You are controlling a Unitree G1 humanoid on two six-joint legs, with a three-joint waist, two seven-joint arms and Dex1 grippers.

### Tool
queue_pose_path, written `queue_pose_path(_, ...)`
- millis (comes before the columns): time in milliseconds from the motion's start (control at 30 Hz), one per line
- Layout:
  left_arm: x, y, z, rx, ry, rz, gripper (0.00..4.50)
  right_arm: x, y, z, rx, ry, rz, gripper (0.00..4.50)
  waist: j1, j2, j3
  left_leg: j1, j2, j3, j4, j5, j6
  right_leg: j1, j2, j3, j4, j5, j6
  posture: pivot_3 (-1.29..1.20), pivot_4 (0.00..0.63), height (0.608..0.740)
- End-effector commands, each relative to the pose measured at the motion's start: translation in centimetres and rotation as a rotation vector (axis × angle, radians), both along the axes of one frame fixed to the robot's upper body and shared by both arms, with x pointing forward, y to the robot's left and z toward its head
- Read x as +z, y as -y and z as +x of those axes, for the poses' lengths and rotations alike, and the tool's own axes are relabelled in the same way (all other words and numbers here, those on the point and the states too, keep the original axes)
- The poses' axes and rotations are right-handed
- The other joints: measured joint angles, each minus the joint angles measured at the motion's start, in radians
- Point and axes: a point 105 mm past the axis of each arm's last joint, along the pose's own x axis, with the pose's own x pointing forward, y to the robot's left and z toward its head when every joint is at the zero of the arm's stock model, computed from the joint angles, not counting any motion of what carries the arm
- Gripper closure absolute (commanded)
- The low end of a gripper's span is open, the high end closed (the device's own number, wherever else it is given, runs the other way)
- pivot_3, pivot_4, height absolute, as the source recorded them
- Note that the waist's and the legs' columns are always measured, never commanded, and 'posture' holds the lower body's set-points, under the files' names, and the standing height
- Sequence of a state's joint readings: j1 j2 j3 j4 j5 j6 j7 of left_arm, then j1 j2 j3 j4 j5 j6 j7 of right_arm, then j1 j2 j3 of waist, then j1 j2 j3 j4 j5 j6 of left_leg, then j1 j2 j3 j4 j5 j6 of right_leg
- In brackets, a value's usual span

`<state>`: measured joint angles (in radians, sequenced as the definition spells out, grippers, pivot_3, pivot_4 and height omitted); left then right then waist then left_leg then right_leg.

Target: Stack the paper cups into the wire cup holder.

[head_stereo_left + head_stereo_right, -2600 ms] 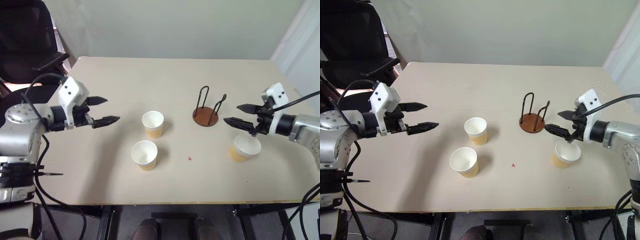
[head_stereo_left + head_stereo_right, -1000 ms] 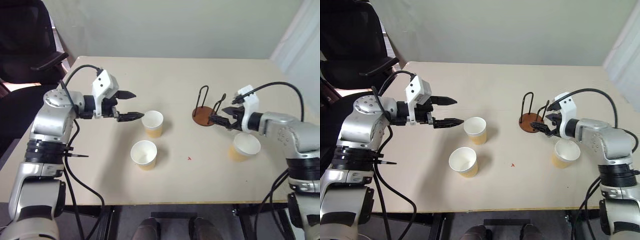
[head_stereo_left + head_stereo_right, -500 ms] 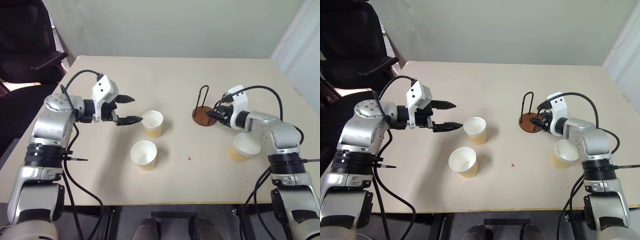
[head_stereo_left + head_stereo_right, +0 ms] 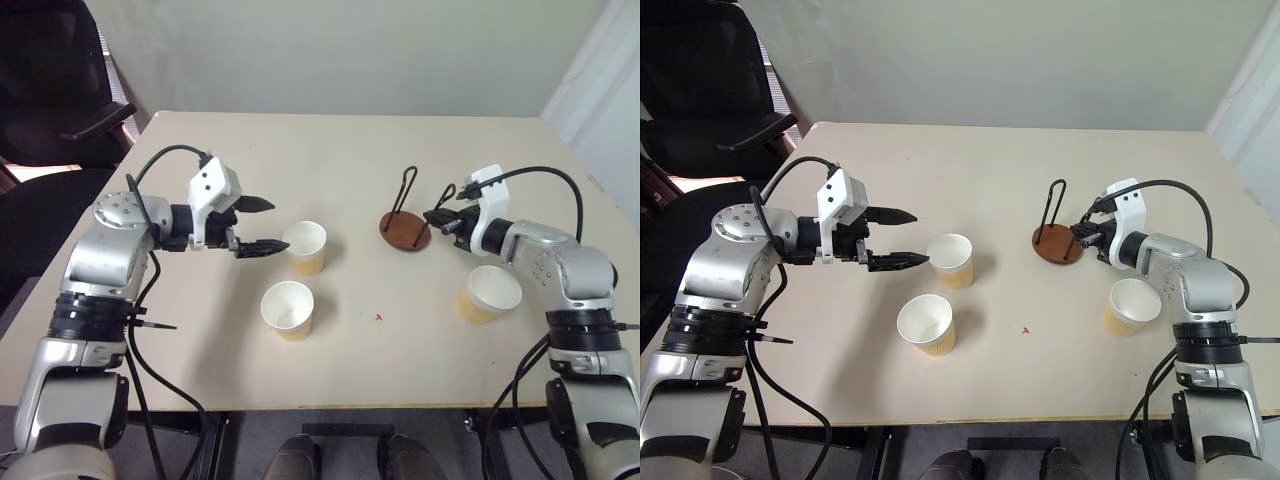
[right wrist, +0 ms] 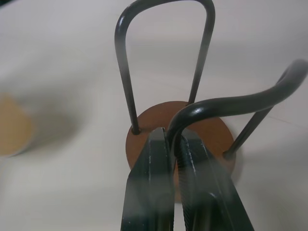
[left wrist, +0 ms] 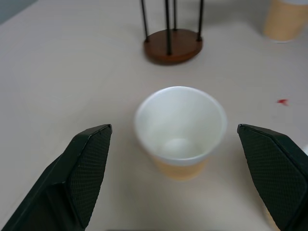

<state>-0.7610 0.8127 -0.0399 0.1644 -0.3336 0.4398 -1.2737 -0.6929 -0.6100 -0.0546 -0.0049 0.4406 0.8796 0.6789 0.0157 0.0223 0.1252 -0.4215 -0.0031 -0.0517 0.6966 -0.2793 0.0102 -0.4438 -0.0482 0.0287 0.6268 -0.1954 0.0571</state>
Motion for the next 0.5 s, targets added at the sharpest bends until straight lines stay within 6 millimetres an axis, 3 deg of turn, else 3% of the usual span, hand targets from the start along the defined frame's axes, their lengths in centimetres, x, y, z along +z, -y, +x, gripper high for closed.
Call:
queue_pose_path(33, 1.8, 0.8, -2.5, -0.133, -0.009, 0.010, 0.00, 2.6, -2.2, -4.1, 0.243, 0.051, -0.071, 4.48, 0.000, 0.000, 0.000, -0.001, 0.000, 0.000, 0.000, 0.000, 0.000, 0.000, 0.000, 0.000, 0.000, 0.000, 0.000, 0.00, 0.150, 0.740)
queue_pose_path(133, 2.0, 1.1, -4.4, -0.234, -0.056, 0.052, 0.00, 3.0, -3.0, -6.9, 0.378, 0.030, -0.146, 4.48, 0.000, 0.000, 0.000, -0.001, 0.000, 0.000, 0.000, -0.001, -0.001, 0.000, 0.000, 0.000, -0.001, 0.000, 0.000, 0.00, 0.150, 0.740)
queue_pose_path(267, 1.9, 1.1, -5.4, -0.297, -0.087, 0.114, 0.00, 3.0, -3.5, -9.4, 0.488, 0.008, -0.236, 4.48, 0.000, 0.000, 0.000, 0.001, 0.000, 0.000, 0.000, -0.001, -0.002, 0.001, 0.001, 0.001, 0.000, 0.000, 0.000, 0.00, 0.150, 0.740)
queue_pose_path(500, 1.7, 2.0, -5.8, -0.357, -0.095, 0.141, 0.00, 0.5, -4.1, -11.1, 0.580, -0.039, -0.321, 4.48, -0.003, 0.000, 0.000, 0.003, 0.001, -0.001, 0.001, 0.003, -0.002, 0.003, 0.001, 0.001, 0.002, 0.002, -0.003, 0.00, 0.150, 0.740)
